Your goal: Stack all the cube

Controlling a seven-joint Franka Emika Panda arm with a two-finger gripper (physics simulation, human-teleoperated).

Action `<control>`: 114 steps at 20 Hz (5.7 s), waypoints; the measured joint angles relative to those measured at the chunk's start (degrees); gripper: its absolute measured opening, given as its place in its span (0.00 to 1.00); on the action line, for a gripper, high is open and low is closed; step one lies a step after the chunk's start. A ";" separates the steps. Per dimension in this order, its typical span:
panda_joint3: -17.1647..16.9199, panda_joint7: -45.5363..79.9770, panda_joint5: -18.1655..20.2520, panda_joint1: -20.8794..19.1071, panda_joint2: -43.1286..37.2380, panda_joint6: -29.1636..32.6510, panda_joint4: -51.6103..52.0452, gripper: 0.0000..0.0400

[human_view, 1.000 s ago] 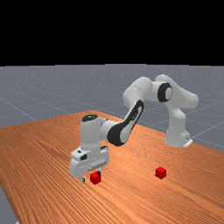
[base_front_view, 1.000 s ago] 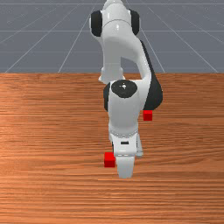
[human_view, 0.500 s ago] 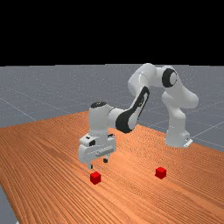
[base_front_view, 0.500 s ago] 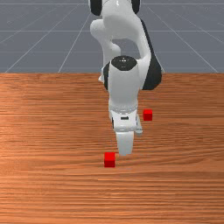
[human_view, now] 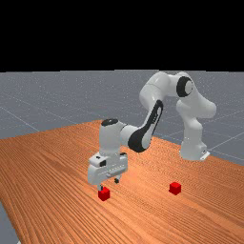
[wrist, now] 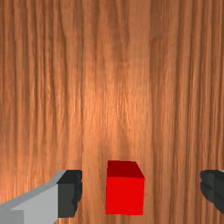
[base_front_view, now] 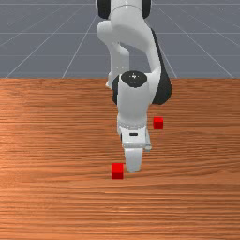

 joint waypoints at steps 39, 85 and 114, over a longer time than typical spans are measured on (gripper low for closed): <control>0.06 -0.44 0.12 -0.33 6.59 -0.49 6.59 1.00; 1.30 -0.01 1.24 0.09 6.61 -2.75 9.01 1.00; 0.00 -2.88 0.36 -2.65 9.78 0.48 8.63 1.00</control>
